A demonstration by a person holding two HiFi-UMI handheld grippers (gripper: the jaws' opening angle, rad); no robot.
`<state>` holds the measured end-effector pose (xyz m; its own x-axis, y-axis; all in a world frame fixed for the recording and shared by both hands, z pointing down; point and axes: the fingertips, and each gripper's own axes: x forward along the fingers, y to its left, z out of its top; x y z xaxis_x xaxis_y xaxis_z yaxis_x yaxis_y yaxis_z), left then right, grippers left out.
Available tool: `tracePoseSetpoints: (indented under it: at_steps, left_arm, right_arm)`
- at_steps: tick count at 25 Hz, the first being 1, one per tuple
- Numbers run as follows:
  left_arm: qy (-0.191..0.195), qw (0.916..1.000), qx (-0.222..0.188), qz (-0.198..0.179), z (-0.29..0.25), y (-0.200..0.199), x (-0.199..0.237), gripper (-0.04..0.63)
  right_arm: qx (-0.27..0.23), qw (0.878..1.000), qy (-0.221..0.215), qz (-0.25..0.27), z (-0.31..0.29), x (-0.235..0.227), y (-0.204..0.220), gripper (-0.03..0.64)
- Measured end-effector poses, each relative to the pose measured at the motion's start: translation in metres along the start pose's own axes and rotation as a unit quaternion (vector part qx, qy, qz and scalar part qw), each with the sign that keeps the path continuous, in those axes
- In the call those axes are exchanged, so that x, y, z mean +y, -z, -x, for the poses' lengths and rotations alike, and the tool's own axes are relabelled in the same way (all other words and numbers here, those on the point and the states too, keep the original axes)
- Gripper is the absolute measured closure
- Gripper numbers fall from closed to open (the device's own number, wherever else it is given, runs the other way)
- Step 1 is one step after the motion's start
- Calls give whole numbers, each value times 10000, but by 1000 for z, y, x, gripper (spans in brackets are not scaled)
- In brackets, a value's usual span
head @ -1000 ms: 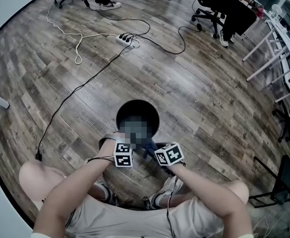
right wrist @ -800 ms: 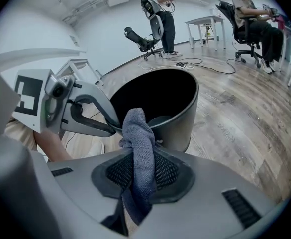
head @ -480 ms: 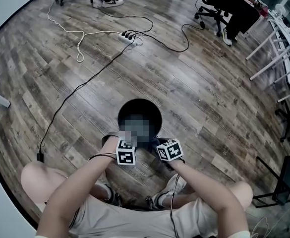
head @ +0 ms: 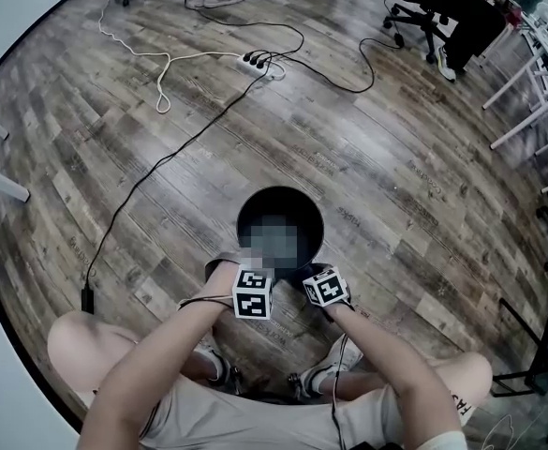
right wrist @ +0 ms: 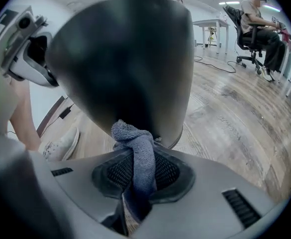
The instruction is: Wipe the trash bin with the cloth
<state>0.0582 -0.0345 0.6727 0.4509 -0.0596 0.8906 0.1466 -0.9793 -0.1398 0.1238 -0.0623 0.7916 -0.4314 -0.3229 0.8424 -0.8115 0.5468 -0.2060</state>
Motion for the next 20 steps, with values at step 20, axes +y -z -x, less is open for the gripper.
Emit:
tracePoseSetpoints:
  at_steps: [20]
  left_arm:
    - [-167, 9999, 6, -25, -3, -1, 1, 555]
  right_arm:
    - [174, 9977, 82, -656, -52, -23, 41, 532]
